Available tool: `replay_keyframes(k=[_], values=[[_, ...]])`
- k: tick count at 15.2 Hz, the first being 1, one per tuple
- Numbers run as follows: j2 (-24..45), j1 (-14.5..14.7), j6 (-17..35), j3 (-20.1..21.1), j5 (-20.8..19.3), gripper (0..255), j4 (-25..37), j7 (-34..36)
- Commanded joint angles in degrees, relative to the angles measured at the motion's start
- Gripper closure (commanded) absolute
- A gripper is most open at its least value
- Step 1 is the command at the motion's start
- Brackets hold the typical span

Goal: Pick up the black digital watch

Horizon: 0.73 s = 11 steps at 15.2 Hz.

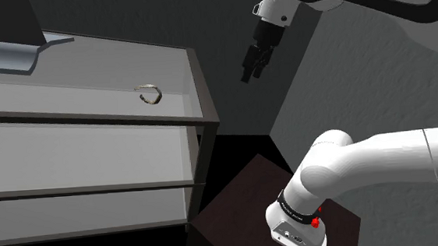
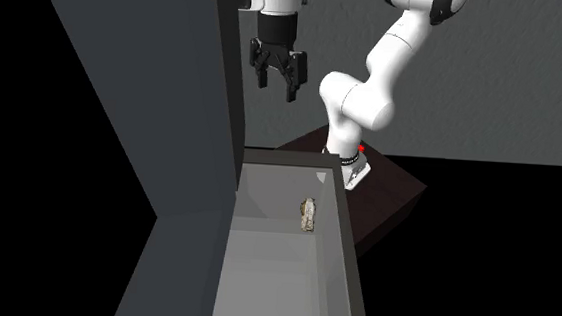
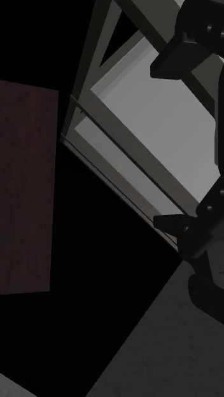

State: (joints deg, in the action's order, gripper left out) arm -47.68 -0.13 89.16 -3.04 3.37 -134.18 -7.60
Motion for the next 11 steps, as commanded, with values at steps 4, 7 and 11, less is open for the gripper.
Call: replay_keyframes(k=[4,7,11], values=[[3.3,1.45,2.01,3.44,1.91,0,1.77,2.81],[7.01,2.72,3.91,6.79,3.43,0,4.09,5.56],[12.51,4.11,6.21,11.13,4.73,0,8.0,9.25]])
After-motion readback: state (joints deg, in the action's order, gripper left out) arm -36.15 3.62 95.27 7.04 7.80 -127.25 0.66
